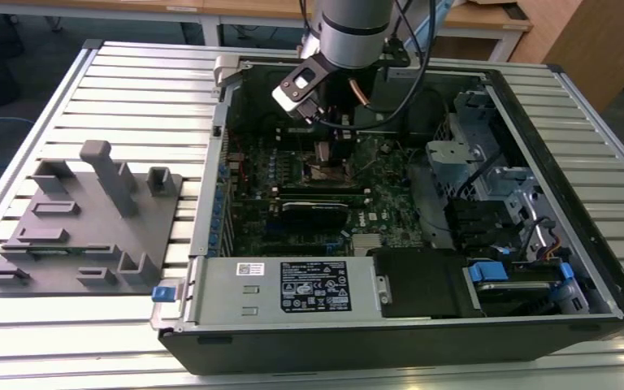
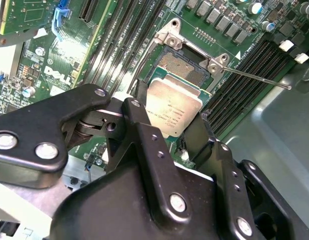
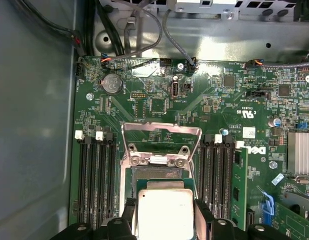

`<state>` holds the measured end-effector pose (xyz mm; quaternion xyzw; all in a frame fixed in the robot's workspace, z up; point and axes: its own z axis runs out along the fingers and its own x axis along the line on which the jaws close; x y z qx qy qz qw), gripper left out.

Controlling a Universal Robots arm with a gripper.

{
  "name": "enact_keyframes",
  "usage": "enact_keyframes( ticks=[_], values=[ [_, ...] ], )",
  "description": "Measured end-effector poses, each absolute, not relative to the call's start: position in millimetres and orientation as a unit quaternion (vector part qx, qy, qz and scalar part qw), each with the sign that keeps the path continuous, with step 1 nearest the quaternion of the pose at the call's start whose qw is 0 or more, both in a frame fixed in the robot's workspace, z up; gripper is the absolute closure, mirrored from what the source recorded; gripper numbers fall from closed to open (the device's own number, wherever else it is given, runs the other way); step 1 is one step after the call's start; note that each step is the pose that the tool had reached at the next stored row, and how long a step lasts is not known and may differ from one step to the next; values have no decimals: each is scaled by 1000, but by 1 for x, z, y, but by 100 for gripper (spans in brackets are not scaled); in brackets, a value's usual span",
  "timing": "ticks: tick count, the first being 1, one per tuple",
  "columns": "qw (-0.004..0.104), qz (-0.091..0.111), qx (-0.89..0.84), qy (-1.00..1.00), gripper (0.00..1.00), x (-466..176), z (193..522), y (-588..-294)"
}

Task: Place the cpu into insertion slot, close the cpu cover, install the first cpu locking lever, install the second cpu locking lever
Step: 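Place the cpu into insertion slot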

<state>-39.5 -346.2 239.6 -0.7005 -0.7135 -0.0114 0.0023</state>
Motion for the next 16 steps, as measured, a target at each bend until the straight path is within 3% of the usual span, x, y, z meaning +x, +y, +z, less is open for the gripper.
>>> enact_keyframes(
  ticks=[16],
  values=[
    [-3, -17, -700, -714, 46, -41, 232, -346]
  ],
)
